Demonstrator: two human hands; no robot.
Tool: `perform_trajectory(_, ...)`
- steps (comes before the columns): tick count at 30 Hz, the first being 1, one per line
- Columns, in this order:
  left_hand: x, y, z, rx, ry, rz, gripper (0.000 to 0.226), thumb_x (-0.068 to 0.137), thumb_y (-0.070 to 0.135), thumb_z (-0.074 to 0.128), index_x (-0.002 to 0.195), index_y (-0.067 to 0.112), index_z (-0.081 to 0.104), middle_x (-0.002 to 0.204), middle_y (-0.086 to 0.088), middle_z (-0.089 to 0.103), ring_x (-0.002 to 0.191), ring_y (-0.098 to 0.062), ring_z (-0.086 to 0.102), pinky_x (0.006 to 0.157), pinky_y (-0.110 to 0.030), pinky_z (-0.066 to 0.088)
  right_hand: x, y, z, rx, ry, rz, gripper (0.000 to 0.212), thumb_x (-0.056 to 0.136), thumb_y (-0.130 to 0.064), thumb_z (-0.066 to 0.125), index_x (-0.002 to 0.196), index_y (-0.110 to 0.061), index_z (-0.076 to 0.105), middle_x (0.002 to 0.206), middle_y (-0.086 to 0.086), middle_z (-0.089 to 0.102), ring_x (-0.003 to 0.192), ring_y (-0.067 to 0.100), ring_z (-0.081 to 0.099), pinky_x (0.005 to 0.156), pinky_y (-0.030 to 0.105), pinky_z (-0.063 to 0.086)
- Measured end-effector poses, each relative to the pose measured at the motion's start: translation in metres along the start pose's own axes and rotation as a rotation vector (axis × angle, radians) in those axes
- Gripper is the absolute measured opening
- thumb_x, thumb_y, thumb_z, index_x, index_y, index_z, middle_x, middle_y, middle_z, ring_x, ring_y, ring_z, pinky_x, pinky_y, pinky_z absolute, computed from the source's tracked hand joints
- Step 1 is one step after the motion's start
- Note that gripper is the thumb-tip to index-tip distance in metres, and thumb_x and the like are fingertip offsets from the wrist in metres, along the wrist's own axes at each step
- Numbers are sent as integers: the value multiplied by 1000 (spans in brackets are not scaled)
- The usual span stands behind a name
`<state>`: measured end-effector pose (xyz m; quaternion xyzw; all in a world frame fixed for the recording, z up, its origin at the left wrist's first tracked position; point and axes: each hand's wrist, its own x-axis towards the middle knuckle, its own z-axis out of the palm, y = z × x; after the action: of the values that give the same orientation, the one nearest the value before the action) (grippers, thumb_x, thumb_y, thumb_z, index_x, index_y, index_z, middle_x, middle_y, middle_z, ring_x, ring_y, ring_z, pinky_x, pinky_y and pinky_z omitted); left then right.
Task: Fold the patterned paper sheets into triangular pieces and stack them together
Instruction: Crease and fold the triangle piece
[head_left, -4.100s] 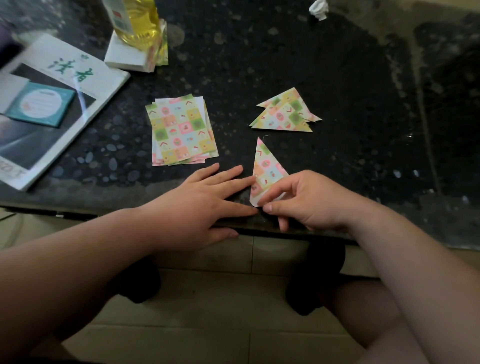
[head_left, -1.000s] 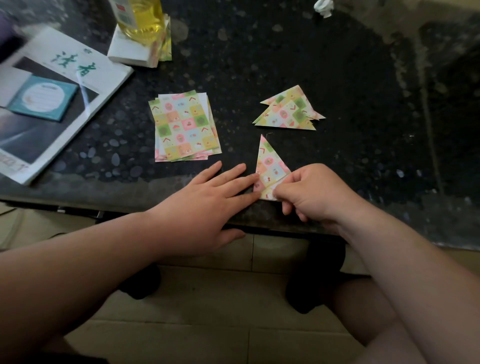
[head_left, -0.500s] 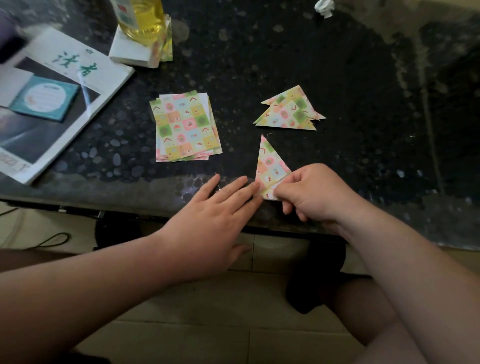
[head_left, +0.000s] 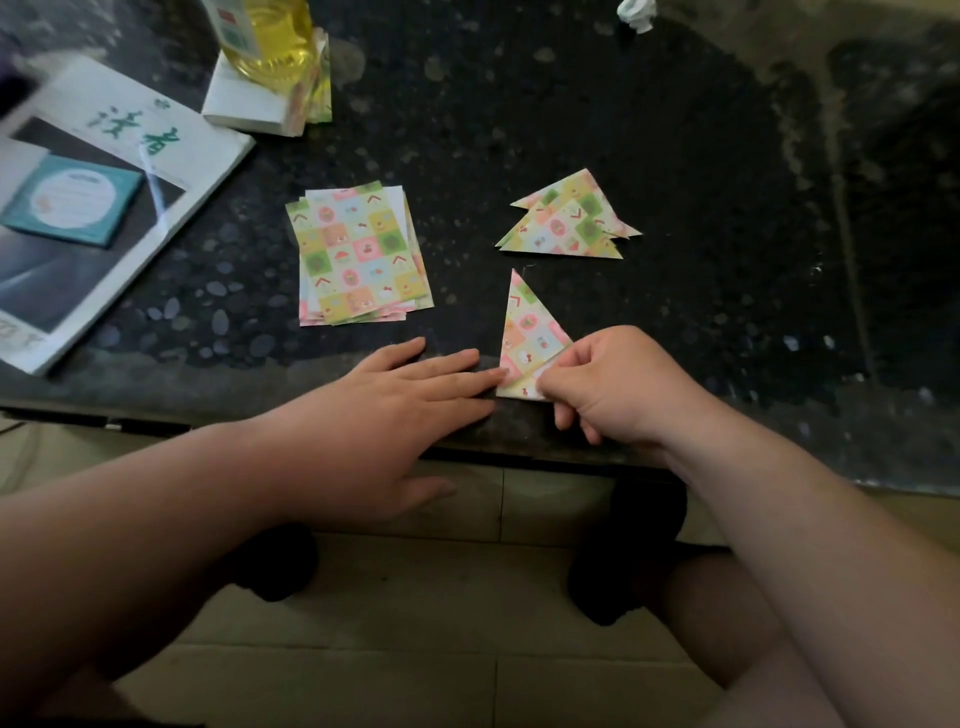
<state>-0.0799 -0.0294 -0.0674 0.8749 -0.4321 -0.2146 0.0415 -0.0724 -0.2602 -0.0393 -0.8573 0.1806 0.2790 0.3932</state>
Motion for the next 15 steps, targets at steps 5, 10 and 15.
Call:
perform_trajectory(5, -2, 1, 7, 39, 100, -5, 90, 93, 66, 52, 163, 38, 3, 170, 19, -1, 157, -7, -6, 125, -40, -6, -1, 0, 0, 4, 2, -2, 19, 85, -10, 62, 70, -9, 73, 50, 0, 66, 35, 11, 46, 50, 24, 43)
perform_trajectory(10, -1, 16, 22, 171, 183, -49, 90, 86, 72, 47, 160, 25, 27, 168, -1, 26, 155, -24, 23, 122, -57, 24, -1, -1, 1, 8, 5, -6, 20, 84, -10, 61, 67, -12, 72, 51, 0, 66, 34, 11, 46, 48, 22, 42)
perform_trajectory(15, -1, 21, 26, 188, 200, -79, 102, 83, 73, 55, 162, 19, 22, 168, -3, 25, 156, -26, 21, 121, -60, 26, -2, 0, 0, 13, 5, -4, 20, 85, -10, 62, 68, -12, 71, 50, 0, 65, 34, 10, 46, 46, 21, 41)
